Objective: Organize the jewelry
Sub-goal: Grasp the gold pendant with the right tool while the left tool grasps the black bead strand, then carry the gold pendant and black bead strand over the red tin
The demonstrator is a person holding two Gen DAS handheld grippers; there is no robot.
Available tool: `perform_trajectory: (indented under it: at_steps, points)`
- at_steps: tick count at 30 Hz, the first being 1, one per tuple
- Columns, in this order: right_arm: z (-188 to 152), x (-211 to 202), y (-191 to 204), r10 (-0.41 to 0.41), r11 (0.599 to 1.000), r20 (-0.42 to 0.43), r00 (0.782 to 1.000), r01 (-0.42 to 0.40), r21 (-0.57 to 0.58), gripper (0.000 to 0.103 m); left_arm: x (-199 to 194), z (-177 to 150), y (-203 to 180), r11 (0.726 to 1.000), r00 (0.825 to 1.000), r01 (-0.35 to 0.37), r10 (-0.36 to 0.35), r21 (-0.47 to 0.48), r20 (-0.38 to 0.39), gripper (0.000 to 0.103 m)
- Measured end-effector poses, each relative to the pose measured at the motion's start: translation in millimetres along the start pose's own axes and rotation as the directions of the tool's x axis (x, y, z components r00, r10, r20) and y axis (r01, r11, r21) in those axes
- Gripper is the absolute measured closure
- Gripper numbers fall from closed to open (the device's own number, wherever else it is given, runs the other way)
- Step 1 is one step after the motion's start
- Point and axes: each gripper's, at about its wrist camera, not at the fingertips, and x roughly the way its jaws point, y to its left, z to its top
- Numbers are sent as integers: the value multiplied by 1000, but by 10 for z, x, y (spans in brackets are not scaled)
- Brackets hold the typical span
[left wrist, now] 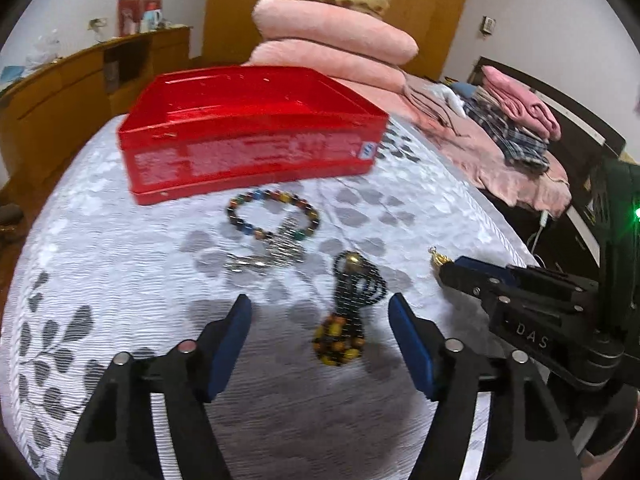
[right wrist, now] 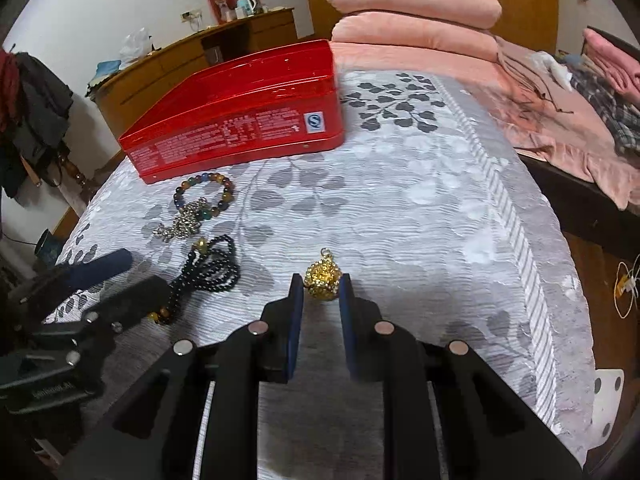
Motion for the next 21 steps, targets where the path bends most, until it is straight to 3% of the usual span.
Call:
perform_trajectory:
  at_steps: [5, 8, 12, 21]
  points:
    - [-16, -11, -53, 1, 1000, 3, 1000, -1, 14, 86, 127, -6, -93, 999, 999, 36, -36, 18, -41, 63]
    - [-13, -16, -58, 5, 1000, 5, 1000, -5, 17, 86, 161, -20, -154, 998, 999, 33, -31, 45, -44, 67]
    - [-14, -5, -57, 12, 1000, 4, 1000, -12, 21, 86, 160, -33, -157, 998, 998, 39, -37, 52, -41, 84]
    - [-27, 34, -16, 19, 1000, -4, 1000, -19, 14, 86, 132, -21, -87, 999, 998, 40, -39, 18, -39, 84]
